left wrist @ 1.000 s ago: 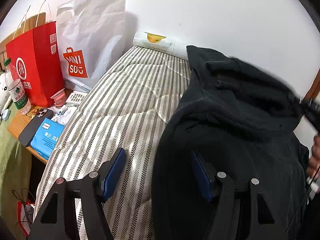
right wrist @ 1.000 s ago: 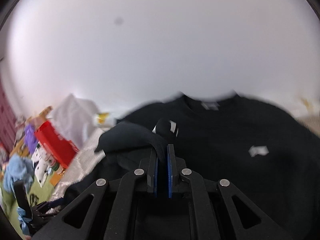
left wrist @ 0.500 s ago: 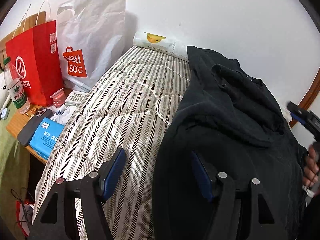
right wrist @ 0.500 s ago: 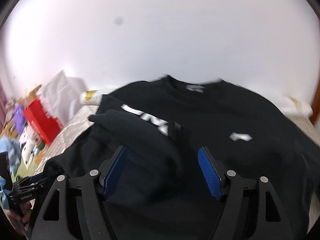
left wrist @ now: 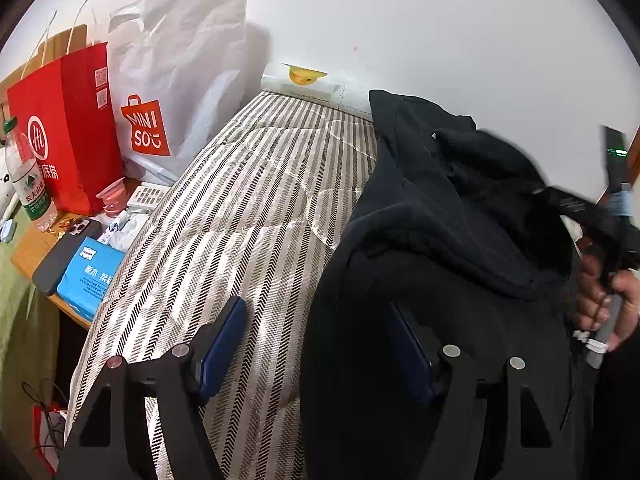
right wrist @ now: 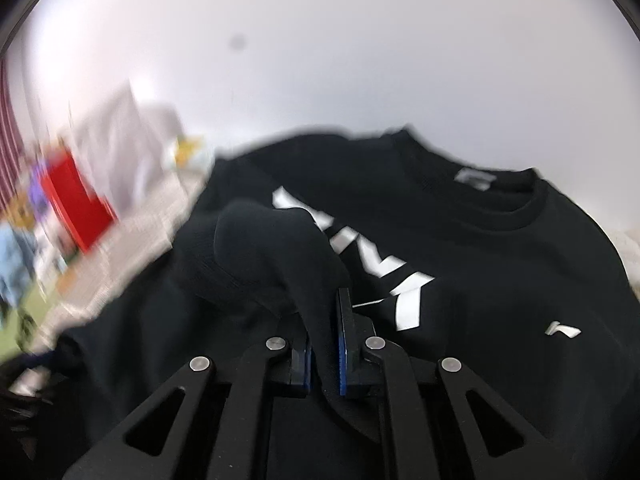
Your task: Fold small clothes
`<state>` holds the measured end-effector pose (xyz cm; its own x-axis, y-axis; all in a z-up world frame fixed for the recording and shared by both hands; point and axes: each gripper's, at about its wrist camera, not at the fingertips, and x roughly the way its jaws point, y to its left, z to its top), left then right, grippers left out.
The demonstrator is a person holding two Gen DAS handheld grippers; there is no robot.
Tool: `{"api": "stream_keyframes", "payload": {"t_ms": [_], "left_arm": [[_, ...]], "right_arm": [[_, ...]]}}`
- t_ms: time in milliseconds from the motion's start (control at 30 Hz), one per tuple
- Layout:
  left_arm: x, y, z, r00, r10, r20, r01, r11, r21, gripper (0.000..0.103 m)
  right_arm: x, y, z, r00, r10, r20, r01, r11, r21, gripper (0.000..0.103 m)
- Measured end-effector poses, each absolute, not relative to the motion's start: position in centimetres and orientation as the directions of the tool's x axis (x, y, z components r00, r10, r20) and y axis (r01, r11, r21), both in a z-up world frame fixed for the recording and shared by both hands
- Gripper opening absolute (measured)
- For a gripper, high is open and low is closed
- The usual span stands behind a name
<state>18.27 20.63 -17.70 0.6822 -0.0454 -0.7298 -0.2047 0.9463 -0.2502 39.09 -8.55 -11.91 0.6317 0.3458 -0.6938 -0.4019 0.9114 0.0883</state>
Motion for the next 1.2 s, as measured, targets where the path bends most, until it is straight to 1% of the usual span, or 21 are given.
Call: {"api": "stream_keyframes", "payload": {"t_ms": [67,167,300,433,533,700,767,833,867,900,933,967,1000,1067,1133,1167,1200], "left_arm": [[18.3,20.6,-17.7,0.682,-0.044,-0.73,-0.205,0.947,-0.248,0.069],[18.3,20.7,-17.7,0.682,-0.046,-0.73,-0.204,0.946,-0.251,0.069],[18.3,20.7,-17.7,0.682,-0.045,-0.73,-0.204,0.947,-0.249,0.069],[18.3,20.7,-17.7,0.682,-0.046,-0.73,-0.204,0.946,-0.251,0.069],[18.3,20.7,-17.7,0.682,-0.046,-0.73,-0.204,0.946,-0.251,0.069],[18.2,20.8,-17.6,0.682,-0.042,-0.73,-0.204,0.948,-0.245,0.07],[18.3,20.7,-17.6,0.679,-0.043,-0.733,-0.205,0.948,-0.246,0.07],[18.5,20.5,-17.4,0.661,-0.038,-0.749,-0.198,0.954,-0.224,0.07],[18.6,20.2,-17.2,0.651,-0.027,-0.758,-0.191,0.961,-0.199,0.07],[18.7,20.0,-16.9,0.646,-0.02,-0.763,-0.183,0.966,-0.18,0.07],[18.9,19.8,-16.6,0.646,-0.014,-0.763,-0.173,0.971,-0.164,0.07],[19.1,19.7,-16.1,0.653,-0.007,-0.757,-0.163,0.975,-0.15,0.07],[19.3,19.6,-15.6,0.664,-0.001,-0.748,-0.158,0.977,-0.141,0.07],[20.1,19.4,-14.9,0.679,0.01,-0.734,-0.14,0.983,-0.116,0.07],[21.1,19.1,-14.7,0.681,0.024,-0.732,-0.126,0.988,-0.085,0.07],[21.7,18.9,-14.7,0.683,0.026,-0.73,-0.117,0.99,-0.073,0.069],[22.1,18.8,-14.7,0.682,0.024,-0.731,-0.107,0.992,-0.067,0.065]], "right_arm": [[37.9,-11.2,-10.0,0.681,0.364,-0.635,-0.351,0.924,0.152,0.008],[36.3,-15.5,-8.2,0.738,0.35,-0.577,-0.273,0.937,0.219,0.008],[34.3,-21.5,-8.0,0.776,0.312,-0.548,-0.163,0.939,0.304,0.01],[32.1,-26.6,-10.4,0.758,0.236,-0.608,-0.037,0.946,0.321,0.011],[29.7,-29.6,-12.2,0.742,0.168,-0.649,0.035,0.957,0.288,0.012],[26.3,-33.3,-12.9,0.714,0.132,-0.688,0.105,0.951,0.292,0.012],[25.6,-33.5,-12.1,0.716,0.128,-0.686,0.093,0.957,0.276,0.012],[25.8,-32.5,-10.9,0.712,0.133,-0.69,0.053,0.969,0.241,0.015],[26.2,-31.6,-10.1,0.71,0.141,-0.69,0.016,0.976,0.217,0.021],[26.7,-30.4,-9.4,0.709,0.156,-0.688,-0.025,0.98,0.196,0.032],[26.9,-29.6,-8.8,0.709,0.168,-0.685,-0.058,0.982,0.181,0.038],[27.5,-28.2,-8.3,0.711,0.184,-0.678,-0.097,0.982,0.164,0.048],[27.9,-27.2,-7.9,0.715,0.197,-0.67,-0.127,0.98,0.153,0.052],[29.8,-24.0,-7.4,0.715,0.232,-0.659,-0.192,0.972,0.135,0.052],[32.0,-21.0,-7.3,0.698,0.281,-0.658,-0.247,0.958,0.147,0.052],[33.4,-19.3,-7.4,0.686,0.31,-0.658,-0.275,0.948,0.159,0.052],[34.8,-17.5,-7.6,0.675,0.333,-0.659,-0.299,0.939,0.169,0.052]]}}
